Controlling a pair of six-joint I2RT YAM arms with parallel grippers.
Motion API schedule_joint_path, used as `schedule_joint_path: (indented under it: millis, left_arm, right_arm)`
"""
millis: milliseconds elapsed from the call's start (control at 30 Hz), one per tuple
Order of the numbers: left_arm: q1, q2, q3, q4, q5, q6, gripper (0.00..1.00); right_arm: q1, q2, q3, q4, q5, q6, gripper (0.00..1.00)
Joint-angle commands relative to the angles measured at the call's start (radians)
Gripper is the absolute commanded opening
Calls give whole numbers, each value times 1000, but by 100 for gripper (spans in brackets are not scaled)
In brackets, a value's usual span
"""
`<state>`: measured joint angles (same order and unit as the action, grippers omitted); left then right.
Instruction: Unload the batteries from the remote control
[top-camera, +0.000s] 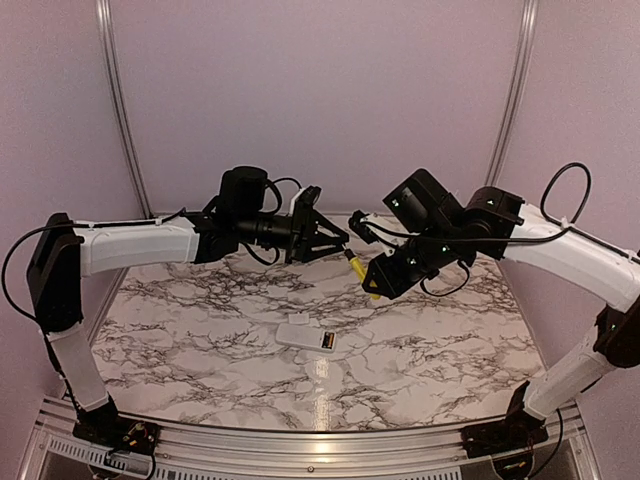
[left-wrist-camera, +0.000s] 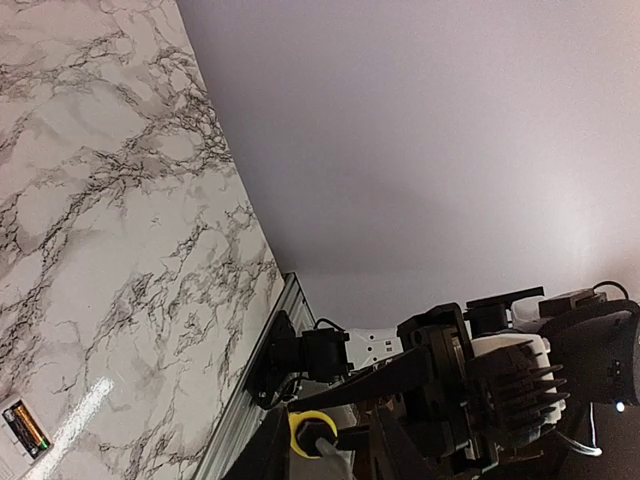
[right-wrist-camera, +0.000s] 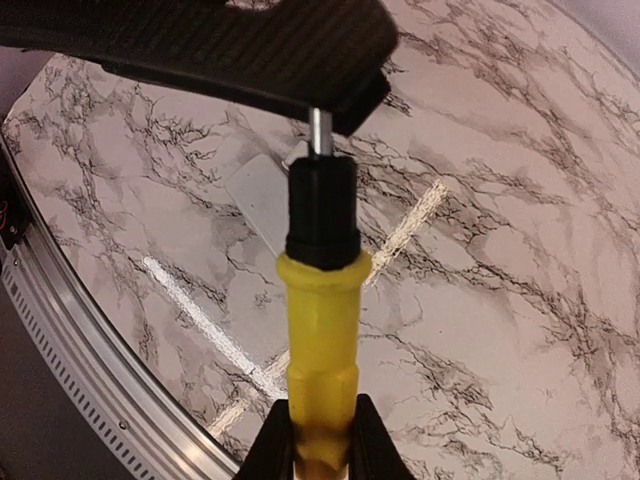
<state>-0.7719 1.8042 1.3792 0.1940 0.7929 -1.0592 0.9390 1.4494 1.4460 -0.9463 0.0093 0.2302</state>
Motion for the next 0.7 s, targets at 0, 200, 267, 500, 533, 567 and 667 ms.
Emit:
schedule_joint_path:
  millis: [0,200,267,500,533,567,667]
  left_arm:
    - [-21,27,27,62,-17,-22,23]
    - [-27,24,21,71,-25,-27,0]
    - [-27,22,21,73,-23,-27,0]
    - [-26,4,33,79,-60,-19,0]
    - [-26,2,36,87,-66,-20,0]
    - [-25,-1,37,87,-73,-18,0]
    - [-18,-19,29,59,-116,2,0]
  right_arm:
    - [15,11,52,-17,12,-17,0]
    - [16,18,66,-27,39,-23,0]
    - [17,19,69,-31,59,-17,0]
    - [17,21,47,-4,-15,36,45]
    - [16,12,40,9,-35,53,54]
    - [17,1,34,22,-41,67,61]
    - [12,-23,46,17,42,109,80]
